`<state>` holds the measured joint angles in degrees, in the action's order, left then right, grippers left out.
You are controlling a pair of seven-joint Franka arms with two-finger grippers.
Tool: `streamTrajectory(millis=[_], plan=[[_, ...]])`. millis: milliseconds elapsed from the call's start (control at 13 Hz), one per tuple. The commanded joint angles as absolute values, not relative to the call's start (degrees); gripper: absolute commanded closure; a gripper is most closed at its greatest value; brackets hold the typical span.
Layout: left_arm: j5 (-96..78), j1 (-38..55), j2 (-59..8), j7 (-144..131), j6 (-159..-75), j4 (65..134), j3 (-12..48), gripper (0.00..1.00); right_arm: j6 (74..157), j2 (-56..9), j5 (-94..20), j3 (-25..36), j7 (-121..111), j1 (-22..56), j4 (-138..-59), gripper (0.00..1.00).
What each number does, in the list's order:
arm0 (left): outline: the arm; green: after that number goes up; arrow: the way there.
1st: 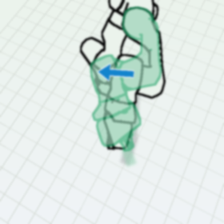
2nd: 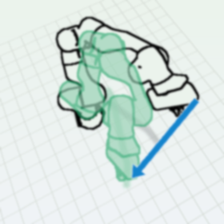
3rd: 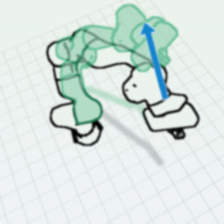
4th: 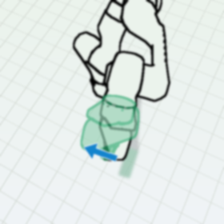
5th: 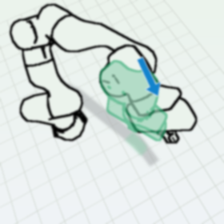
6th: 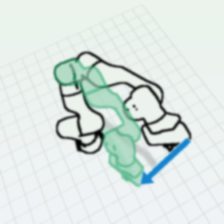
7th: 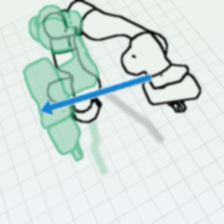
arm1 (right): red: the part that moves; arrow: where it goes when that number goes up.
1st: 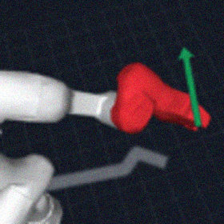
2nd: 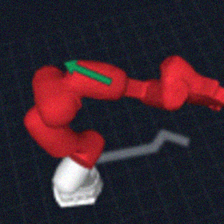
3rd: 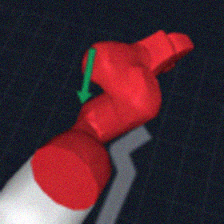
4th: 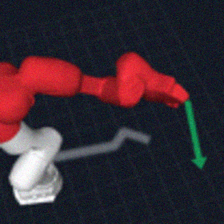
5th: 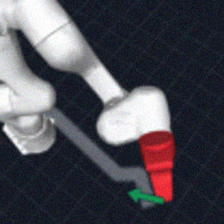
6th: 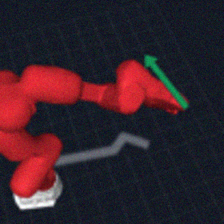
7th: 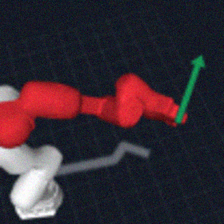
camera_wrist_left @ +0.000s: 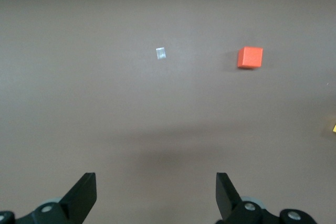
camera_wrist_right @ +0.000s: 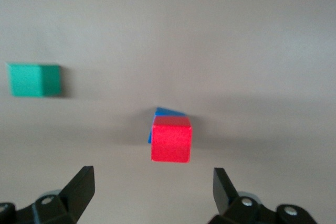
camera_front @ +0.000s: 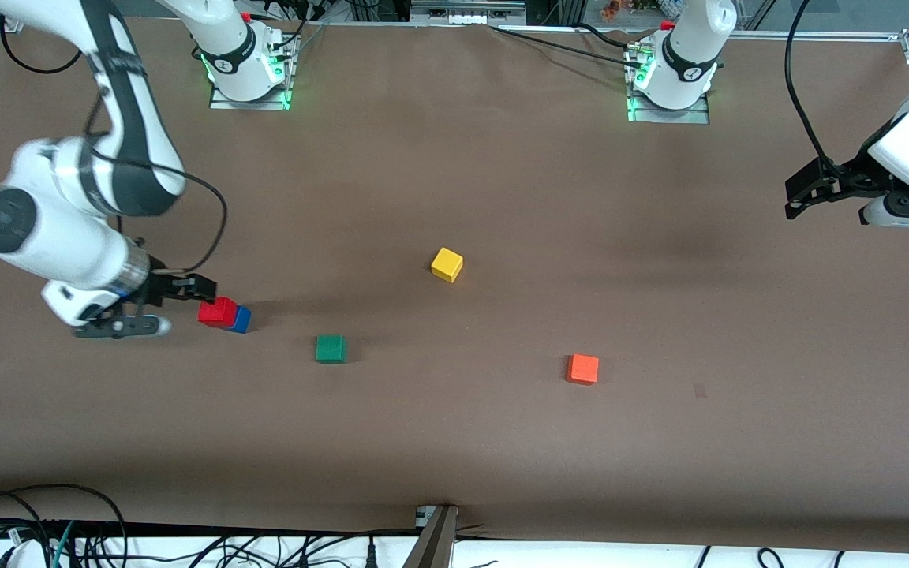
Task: Pass red block to right arm, stack on blue
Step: 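Open the right gripper and raise it off the stacked cubes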
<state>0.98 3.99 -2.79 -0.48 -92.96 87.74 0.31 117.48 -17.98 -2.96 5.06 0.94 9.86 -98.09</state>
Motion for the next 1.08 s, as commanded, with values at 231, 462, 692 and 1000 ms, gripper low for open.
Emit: streamTrajectory(millis=[231,462,692,1000], plan=[[-0.79,4.66,-4.66,-0.44,-92.11,83.85,-0.09,0.0,103.37,-15.4,-1.85,8.08,1.05,9.32,-82.53,0.0],[-0.79,4.57,-4.75,-0.35,-92.2,83.85,-0.17,0.0,93.82,-11.0,-1.15,9.4,1.23,9.23,-82.88,0.0],[0.17,4.57,-5.09,-0.53,-92.11,83.85,-0.18,0.0,91.32,-6.34,-0.09,9.76,1.14,9.23,-86.55,0.0],[0.0,3.52,-5.1,-0.53,-90.88,84.2,-0.7,0.0,97.46,3.58,0.44,9.93,1.32,9.32,-99.9,0.0]])
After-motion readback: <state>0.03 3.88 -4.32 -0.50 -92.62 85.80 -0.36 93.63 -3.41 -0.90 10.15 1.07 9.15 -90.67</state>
